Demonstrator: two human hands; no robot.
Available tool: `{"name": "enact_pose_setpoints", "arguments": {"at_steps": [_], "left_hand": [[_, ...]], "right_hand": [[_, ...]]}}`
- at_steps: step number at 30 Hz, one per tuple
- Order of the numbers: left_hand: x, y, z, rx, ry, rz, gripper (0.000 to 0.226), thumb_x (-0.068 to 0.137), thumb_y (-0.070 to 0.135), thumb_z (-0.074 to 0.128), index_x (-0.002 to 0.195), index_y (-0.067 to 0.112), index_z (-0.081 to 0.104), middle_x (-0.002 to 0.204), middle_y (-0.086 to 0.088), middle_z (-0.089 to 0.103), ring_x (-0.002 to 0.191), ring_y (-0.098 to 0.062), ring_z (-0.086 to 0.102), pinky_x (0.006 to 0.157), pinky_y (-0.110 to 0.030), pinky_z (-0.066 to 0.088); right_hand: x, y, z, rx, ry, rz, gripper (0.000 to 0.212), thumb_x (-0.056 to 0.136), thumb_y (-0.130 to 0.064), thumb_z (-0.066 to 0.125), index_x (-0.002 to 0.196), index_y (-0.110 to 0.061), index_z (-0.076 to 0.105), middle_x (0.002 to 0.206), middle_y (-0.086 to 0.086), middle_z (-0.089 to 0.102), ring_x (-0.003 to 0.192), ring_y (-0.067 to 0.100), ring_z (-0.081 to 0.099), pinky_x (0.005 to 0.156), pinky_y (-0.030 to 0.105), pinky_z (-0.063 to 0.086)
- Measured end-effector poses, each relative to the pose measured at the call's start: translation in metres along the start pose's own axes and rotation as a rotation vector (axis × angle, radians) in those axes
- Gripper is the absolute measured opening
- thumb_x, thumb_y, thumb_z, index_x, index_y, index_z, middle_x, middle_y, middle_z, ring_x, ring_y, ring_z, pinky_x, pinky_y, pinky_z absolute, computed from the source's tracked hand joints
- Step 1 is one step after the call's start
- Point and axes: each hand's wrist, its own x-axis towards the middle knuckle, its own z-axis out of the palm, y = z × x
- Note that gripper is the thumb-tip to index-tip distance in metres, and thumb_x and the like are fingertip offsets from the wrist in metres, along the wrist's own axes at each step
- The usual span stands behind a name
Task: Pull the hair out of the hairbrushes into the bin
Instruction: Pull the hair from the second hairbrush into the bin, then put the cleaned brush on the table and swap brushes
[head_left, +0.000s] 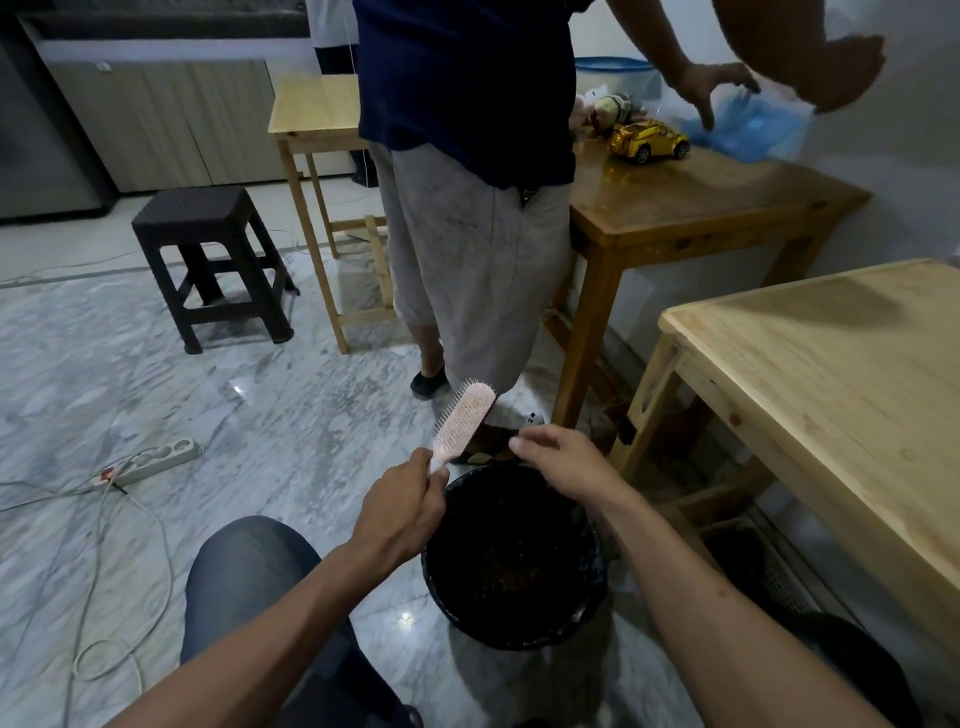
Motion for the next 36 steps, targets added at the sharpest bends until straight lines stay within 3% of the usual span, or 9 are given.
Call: {"name": "enact_pose_setpoints", "arguments": {"at_steps": [4,8,14,21,25,28,31,34,36], "left_hand": [[-0.002,0.007,-0.002,-0.041,-0.051,0.058,0.025,0.104,0.034,0.040,0.103,0.013,0.054,0.069,0.002,0.057,0.059,-0.017,0.052,0.054,-0.035,0.036],[-0.001,0.021,-0.007,-0.039,-0.059,0.140,0.033,0.101,0.040,0.038,0.112,0.015,0.056,0.077,-0.001,0.063,0.069,-0.023,0.060,0.059,-0.037,0.040],[0.005,0.051,-0.030,-0.051,0.008,0.206,0.030,0.095,0.038,0.053,0.122,0.025,0.055,0.093,0.002,0.068,0.074,-0.016,0.060,0.063,-0.038,0.048],[0.019,0.109,-0.055,-0.134,0.075,0.353,0.027,0.091,0.032,0.063,0.117,0.025,0.058,0.089,0.010,0.063,0.071,-0.006,0.058,0.057,-0.020,0.039],[0.034,0.156,-0.052,-0.164,0.055,0.460,0.029,0.088,0.033,0.066,0.115,0.026,0.061,0.100,0.009,0.065,0.083,-0.005,0.060,0.071,-0.028,0.052],[0.040,0.195,-0.042,-0.199,-0.002,0.557,0.030,0.088,0.034,0.066,0.117,0.026,0.062,0.105,0.010,0.064,0.089,-0.004,0.060,0.075,-0.023,0.051],[0.039,0.241,-0.021,-0.264,-0.067,0.620,0.036,0.090,0.031,0.067,0.124,0.020,0.063,0.112,0.004,0.065,0.097,-0.009,0.060,0.083,-0.032,0.054],[0.032,0.289,0.013,-0.293,-0.092,0.670,0.040,0.091,0.035,0.067,0.129,0.022,0.062,0.117,0.007,0.064,0.097,-0.006,0.056,0.077,-0.015,0.045],[0.026,0.320,0.036,-0.318,-0.155,0.706,0.042,0.093,0.037,0.065,0.132,0.022,0.061,0.119,0.007,0.064,0.097,-0.006,0.056,0.080,-0.015,0.046]], "right_hand": [[-0.004,-0.013,0.005,0.242,-0.108,0.031,0.044,0.093,-0.055,0.064,0.129,-0.029,0.061,0.110,-0.007,0.072,0.104,0.013,0.072,0.096,0.035,0.054],[-0.006,-0.029,0.002,0.406,-0.069,-0.057,0.016,0.094,-0.026,0.072,0.105,-0.015,0.072,0.094,0.009,0.080,0.079,0.014,0.074,0.072,0.025,0.059],[-0.020,-0.062,-0.031,0.446,0.107,-0.073,0.015,0.096,-0.013,0.069,0.105,-0.001,0.072,0.077,0.006,0.077,0.061,0.009,0.072,0.054,0.020,0.056],[-0.039,-0.099,-0.099,0.445,0.266,-0.180,0.010,0.096,-0.014,0.068,0.097,-0.006,0.074,0.086,0.011,0.078,0.068,0.014,0.070,0.062,0.025,0.059],[-0.059,-0.106,-0.150,0.476,0.376,-0.206,0.011,0.100,-0.013,0.063,0.095,-0.007,0.071,0.087,0.012,0.078,0.071,0.018,0.072,0.064,0.028,0.060],[-0.074,-0.096,-0.194,0.498,0.472,-0.217,0.013,0.098,-0.014,0.064,0.096,-0.004,0.071,0.086,0.016,0.077,0.068,0.019,0.071,0.060,0.027,0.060],[-0.096,-0.080,-0.236,0.514,0.617,-0.215,0.014,0.098,-0.009,0.063,0.089,-0.001,0.071,0.075,0.013,0.073,0.060,0.018,0.066,0.057,0.025,0.059],[-0.120,-0.055,-0.278,0.505,0.748,-0.173,0.015,0.096,-0.008,0.062,0.088,-0.001,0.073,0.076,0.014,0.070,0.061,0.020,0.064,0.058,0.027,0.059],[-0.133,-0.035,-0.307,0.501,0.839,-0.117,0.016,0.094,-0.009,0.063,0.085,-0.002,0.074,0.075,0.014,0.070,0.063,0.022,0.064,0.059,0.029,0.059]]}}
